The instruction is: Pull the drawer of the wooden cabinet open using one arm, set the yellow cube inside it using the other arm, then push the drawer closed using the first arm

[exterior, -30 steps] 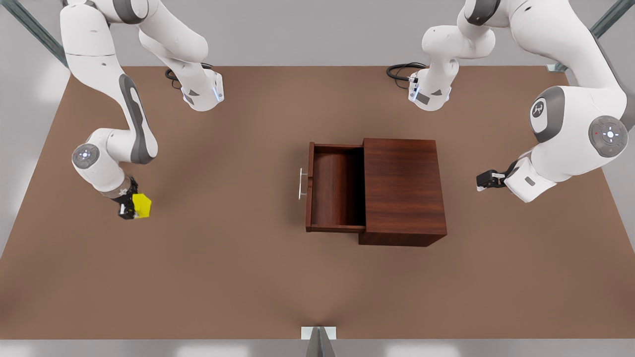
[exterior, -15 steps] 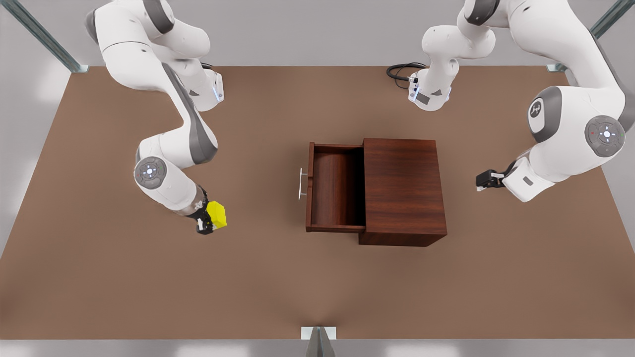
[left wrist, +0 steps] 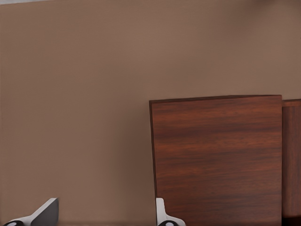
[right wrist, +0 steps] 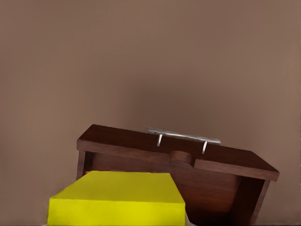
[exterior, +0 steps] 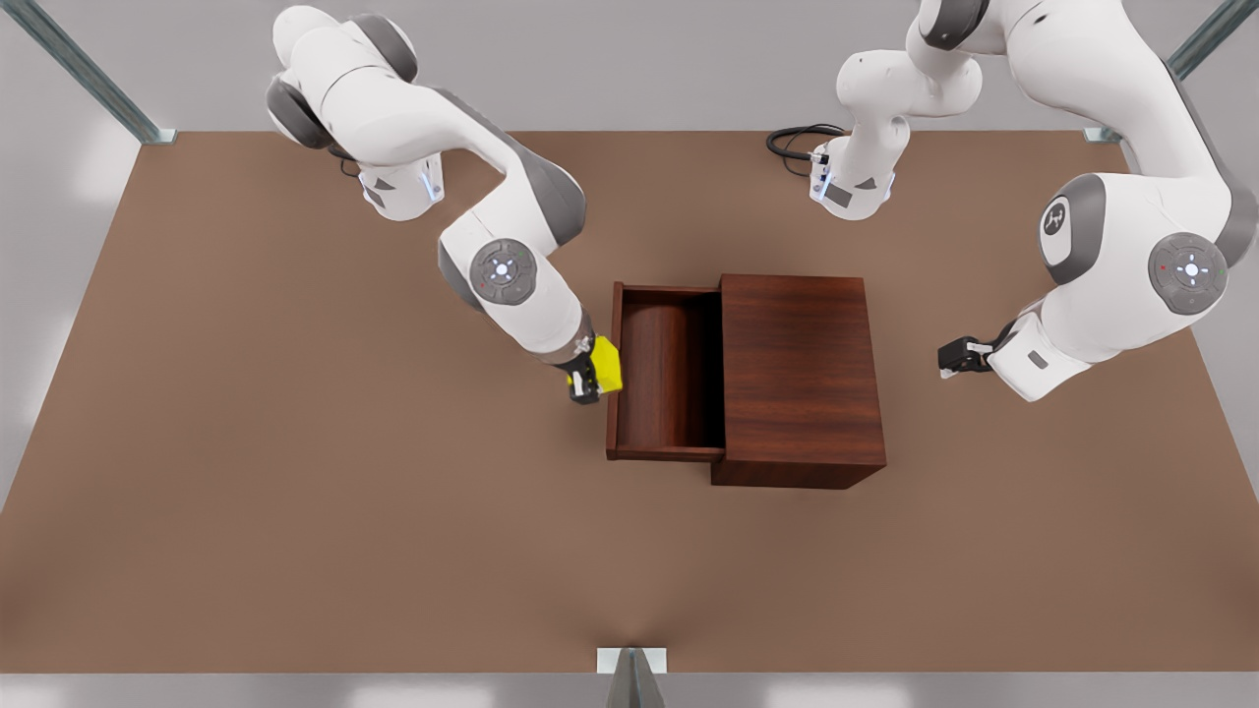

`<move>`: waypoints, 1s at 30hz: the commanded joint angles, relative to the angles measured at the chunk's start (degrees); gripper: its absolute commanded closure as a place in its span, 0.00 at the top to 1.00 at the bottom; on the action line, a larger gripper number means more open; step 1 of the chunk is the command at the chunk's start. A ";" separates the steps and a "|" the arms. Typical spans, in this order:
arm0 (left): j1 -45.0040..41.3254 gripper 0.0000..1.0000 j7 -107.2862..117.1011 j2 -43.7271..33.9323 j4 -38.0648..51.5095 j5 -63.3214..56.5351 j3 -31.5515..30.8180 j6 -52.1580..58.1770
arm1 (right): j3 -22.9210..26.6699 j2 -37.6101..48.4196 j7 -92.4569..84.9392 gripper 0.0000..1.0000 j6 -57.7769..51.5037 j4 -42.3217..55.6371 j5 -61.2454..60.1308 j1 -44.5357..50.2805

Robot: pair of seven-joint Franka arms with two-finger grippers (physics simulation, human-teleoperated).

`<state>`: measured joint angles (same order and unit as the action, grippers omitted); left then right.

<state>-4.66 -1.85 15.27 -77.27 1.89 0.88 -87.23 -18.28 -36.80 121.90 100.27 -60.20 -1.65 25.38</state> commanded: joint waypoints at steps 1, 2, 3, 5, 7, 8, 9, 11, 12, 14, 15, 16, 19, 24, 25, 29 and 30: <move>0.00 1.00 0.09 -0.07 0.02 -0.04 -0.01 0.04 | 0.17 -1.95 34.28 0.62 0.10 1.58 -0.46 1.95; 0.00 1.00 0.00 -0.07 0.02 -0.04 -0.01 0.04 | 0.52 -3.44 34.98 0.63 0.36 2.81 -0.46 3.36; 0.00 1.00 0.00 -0.07 0.02 -0.04 -0.01 0.04 | 0.53 -4.41 35.51 0.63 0.45 3.43 -0.38 4.50; 0.00 1.00 0.09 -0.07 0.02 -0.04 -0.01 0.04 | 0.87 -5.56 36.66 0.63 1.77 3.43 -0.38 5.56; -0.26 1.00 0.97 -0.07 -0.25 -0.04 -0.01 0.04 | 2.46 -6.35 38.41 0.63 3.79 3.87 -0.38 7.85; -0.26 1.00 1.05 -0.07 -0.25 -0.04 -0.01 0.04 | 2.37 -7.32 39.29 0.63 4.14 4.83 -0.29 8.19; -0.26 1.00 1.05 -0.07 -0.25 -0.04 -0.01 0.04 | 2.28 -8.46 39.91 0.63 4.85 5.18 -0.29 8.72; -0.26 1.00 1.05 -0.07 -0.25 -0.04 -0.01 0.04 | 4.74 -10.22 40.26 0.63 5.02 5.98 -0.11 11.53; -0.26 1.00 1.05 -0.07 -0.25 -0.04 -0.01 0.04 | 5.27 -11.27 40.35 0.63 5.02 6.50 -0.11 12.50; -0.35 1.00 1.05 -0.07 -0.25 -0.30 -0.09 0.04 | 7.82 -11.71 40.52 0.63 4.41 6.59 -0.11 14.61; -0.61 1.00 1.05 -0.07 -0.25 -0.92 -0.09 0.04 | 7.82 -11.80 40.52 0.63 3.71 6.59 -0.02 14.70; -0.70 1.00 1.05 -0.07 -0.25 -1.18 -0.18 0.04 | 8.61 -11.80 40.35 0.63 2.92 6.59 0.15 15.67; -1.40 1.00 1.05 -0.07 -0.07 -1.18 -0.09 0.04 | 10.28 -12.15 39.65 0.63 1.77 6.50 0.33 17.86; -1.40 1.00 1.67 -0.15 0.10 -0.92 -0.09 0.04 | 11.16 -10.57 37.98 1.00 -6.48 6.59 3.05 17.08; -1.49 1.00 1.67 -0.16 0.19 -1.09 -0.09 0.04 | 10.72 -7.41 33.59 1.00 -13.33 6.68 3.05 11.72; -14.58 1.00 25.64 5.46 8.71 -0.13 -2.46 -0.31 | 10.11 7.01 -26.06 1.00 -23.98 2.38 3.31 -17.46; -19.59 1.00 39.62 9.77 13.72 -0.74 -4.31 -0.92 | 10.19 9.46 -48.21 1.00 -19.51 -2.89 5.25 -23.00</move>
<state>-21.51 4.35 23.10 -66.22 1.22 -2.26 -87.58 -7.95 -28.75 139.06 86.68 -61.97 2.20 5.72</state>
